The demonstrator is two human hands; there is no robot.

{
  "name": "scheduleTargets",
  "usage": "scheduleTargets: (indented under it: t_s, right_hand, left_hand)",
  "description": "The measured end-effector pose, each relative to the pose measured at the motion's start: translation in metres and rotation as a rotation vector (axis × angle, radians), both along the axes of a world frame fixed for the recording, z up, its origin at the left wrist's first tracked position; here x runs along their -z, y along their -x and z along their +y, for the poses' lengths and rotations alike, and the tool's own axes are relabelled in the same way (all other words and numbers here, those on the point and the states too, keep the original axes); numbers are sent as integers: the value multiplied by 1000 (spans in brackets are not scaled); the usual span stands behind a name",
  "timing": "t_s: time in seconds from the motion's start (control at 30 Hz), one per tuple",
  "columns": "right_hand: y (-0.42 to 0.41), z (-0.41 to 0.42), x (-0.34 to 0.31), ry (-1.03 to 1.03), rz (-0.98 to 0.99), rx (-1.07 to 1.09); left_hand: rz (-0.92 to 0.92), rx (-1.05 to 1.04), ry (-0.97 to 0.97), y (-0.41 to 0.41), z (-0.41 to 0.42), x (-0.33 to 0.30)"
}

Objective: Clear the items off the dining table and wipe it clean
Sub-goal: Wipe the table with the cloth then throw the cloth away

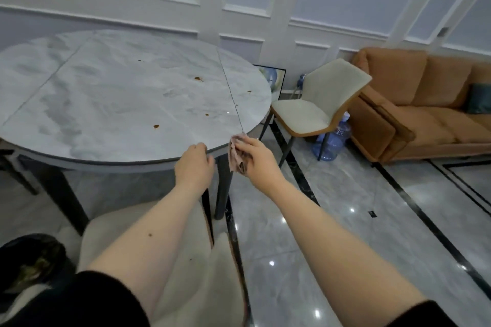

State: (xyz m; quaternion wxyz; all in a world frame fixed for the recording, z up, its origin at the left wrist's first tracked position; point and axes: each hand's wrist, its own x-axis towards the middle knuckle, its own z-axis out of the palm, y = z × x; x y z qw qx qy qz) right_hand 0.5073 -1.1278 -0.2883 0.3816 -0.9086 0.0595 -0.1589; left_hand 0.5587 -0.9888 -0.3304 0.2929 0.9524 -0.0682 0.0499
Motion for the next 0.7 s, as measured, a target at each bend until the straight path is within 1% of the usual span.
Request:
scheduleTargets:
  t_s: [0.03,0.1,0.13,0.17,0.23,0.27,0.3,0.33,0.37,0.43,0.5,0.57,0.6,0.7]
  right_hand:
    - [3,-18,-2,-1,-4,-41]
    - [15,-54,-8,-82,6,-16]
    - [16,-68,-9,-195,17,-15]
    - [14,-82,-10,-237,6,-36]
    - [11,-107,-13,-190,45,-37]
    - [3,-119,-8,-140,33,-24]
    - [-2,-132,-3,-67,-3,-62]
    - [-9,-142,3,-51,3,-126]
    - [-18,-151,8,-50,62,-168]
    - [-42,-173,13,-65,103,-161]
    - [-69,-191,8,-65,106,-115]
    - [-100,-214,6,-41,117,-132]
    - [-119,-225,6,-36,119,-146]
    - [-160,-246,7,-31,166,-208]
  left_hand:
    - [7,9,10,8,-21,-1]
    - [28,27,54,20,-63,-8]
    - [51,31,109,22,-79,-11]
    - [85,30,172,22,-93,-13]
    - [130,1,312,15,-119,-13]
    - [149,-16,396,9,-131,-14]
    - [185,-31,492,4,-143,-14]
    - [218,-34,588,-1,-154,-14]
    - [263,-29,669,-7,-166,-15]
    - [350,4,769,-25,-193,-11]
    - [394,22,820,-50,-218,-8]
    - [395,-11,849,-77,-242,-5]
    - [376,-42,834,-92,-251,-5]
    - [298,-123,702,-127,-263,-11]
